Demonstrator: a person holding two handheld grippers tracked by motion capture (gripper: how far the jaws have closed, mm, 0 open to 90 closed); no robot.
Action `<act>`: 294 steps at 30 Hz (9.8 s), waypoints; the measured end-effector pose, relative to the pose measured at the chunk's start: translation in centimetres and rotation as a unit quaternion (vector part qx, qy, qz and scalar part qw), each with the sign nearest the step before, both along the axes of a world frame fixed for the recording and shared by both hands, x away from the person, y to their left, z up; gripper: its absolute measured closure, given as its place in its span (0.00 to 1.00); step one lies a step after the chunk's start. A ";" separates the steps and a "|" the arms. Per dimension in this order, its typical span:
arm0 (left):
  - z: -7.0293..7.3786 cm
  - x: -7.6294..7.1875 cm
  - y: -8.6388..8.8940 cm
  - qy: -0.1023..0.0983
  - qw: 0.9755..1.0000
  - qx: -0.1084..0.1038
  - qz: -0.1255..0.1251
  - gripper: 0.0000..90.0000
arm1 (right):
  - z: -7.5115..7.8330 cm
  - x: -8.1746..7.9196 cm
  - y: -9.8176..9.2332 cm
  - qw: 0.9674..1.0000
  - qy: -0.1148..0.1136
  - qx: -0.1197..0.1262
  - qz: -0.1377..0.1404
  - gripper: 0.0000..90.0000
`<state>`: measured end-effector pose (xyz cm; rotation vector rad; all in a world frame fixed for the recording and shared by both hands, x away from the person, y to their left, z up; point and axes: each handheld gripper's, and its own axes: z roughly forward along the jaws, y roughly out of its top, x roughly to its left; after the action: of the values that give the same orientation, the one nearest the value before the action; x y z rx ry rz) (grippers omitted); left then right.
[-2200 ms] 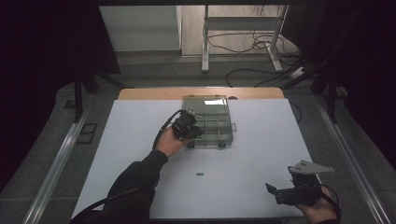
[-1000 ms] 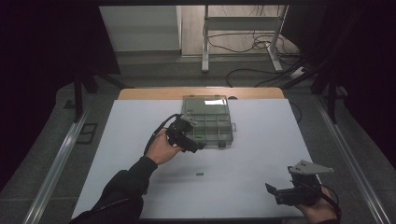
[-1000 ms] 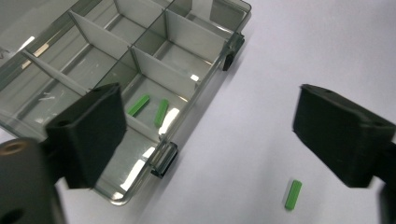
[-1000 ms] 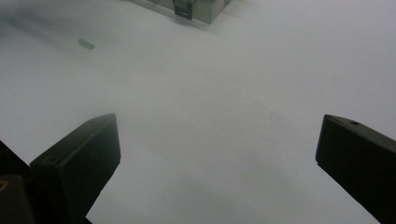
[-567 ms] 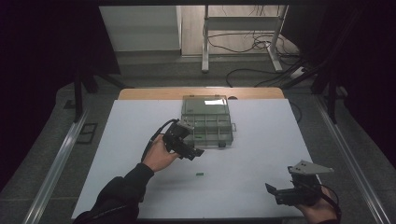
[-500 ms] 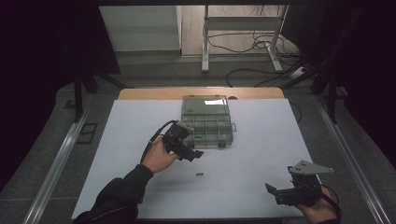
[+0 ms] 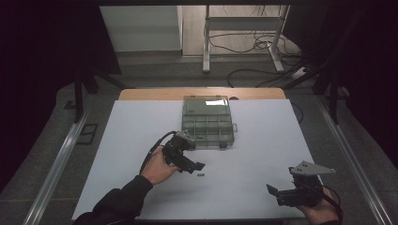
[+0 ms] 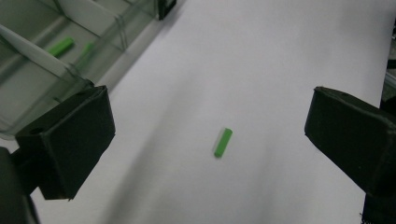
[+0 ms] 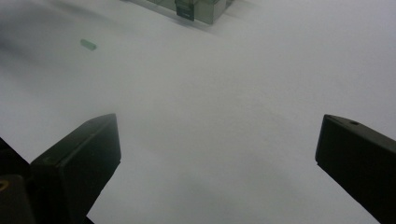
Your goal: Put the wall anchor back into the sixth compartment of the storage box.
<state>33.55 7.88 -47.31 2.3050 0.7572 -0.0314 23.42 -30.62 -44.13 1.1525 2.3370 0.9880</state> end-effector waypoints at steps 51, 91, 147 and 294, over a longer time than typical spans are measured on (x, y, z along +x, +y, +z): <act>-2.2 -1.5 -2.7 -0.038 0.994 0.070 -0.080 0.94 | 0.0 0.0 0.1 1.000 0.002 -0.002 0.000 0.00; 1.7 1.6 -0.7 -0.064 0.997 0.037 -0.010 0.94 | -0.1 0.2 0.1 1.000 0.008 -0.005 0.001 0.00; -0.5 8.0 -1.5 -0.050 0.996 0.026 0.067 0.82 | -0.1 0.2 0.2 1.000 0.011 -0.003 0.005 0.00; 2.3 -16.4 17.9 -0.126 0.962 -0.045 0.240 0.04 | 0.0 0.1 0.2 1.000 0.009 0.001 0.004 0.00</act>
<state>17.10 25.74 -45.01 1.9363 1.1288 0.4296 23.54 -30.41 -44.16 1.1587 2.3556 0.9864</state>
